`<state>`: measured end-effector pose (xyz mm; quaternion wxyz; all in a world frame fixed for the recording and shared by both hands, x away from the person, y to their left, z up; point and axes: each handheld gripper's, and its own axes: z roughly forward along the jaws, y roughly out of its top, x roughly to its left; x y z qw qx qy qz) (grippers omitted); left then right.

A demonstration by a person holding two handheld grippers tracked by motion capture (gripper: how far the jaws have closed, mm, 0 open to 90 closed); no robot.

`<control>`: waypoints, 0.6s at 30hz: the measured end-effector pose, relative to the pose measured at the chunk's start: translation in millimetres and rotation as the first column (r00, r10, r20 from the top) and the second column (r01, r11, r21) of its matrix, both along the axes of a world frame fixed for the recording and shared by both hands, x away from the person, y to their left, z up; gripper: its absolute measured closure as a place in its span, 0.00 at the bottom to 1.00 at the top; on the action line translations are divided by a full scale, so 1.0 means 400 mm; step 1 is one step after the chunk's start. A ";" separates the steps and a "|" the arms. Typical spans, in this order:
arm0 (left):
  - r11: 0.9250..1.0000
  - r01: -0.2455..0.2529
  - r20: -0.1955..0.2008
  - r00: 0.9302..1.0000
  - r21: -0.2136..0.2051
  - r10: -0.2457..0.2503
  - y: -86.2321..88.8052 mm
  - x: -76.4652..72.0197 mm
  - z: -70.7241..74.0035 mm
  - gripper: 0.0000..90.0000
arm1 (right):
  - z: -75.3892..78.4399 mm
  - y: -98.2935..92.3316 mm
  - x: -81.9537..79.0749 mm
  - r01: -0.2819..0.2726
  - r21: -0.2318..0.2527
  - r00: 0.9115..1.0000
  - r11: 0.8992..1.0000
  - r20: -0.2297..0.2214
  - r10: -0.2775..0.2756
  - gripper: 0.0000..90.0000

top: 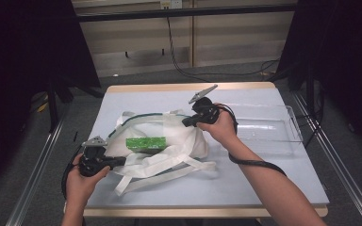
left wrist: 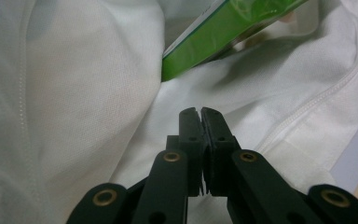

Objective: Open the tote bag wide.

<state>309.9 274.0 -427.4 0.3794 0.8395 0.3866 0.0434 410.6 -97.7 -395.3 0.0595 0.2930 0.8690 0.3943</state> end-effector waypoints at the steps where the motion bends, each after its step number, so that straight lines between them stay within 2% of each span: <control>1: 1.000 0.005 -0.001 1.000 0.001 -0.005 0.000 0.000 0.003 0.97 | 0.001 0.004 0.001 -0.005 0.001 1.000 1.000 0.002 0.005 0.99; 7: 1.000 0.021 0.004 1.000 -0.002 -0.021 -0.010 -0.003 0.010 0.97 | 0.009 0.017 0.014 -0.012 -0.004 1.000 1.000 0.021 0.012 0.99; 18: 1.000 0.031 -0.010 0.999 -0.002 -0.031 -0.019 -0.015 0.001 0.97 | -0.013 0.020 0.030 0.018 -0.036 1.000 0.999 0.010 -0.018 1.00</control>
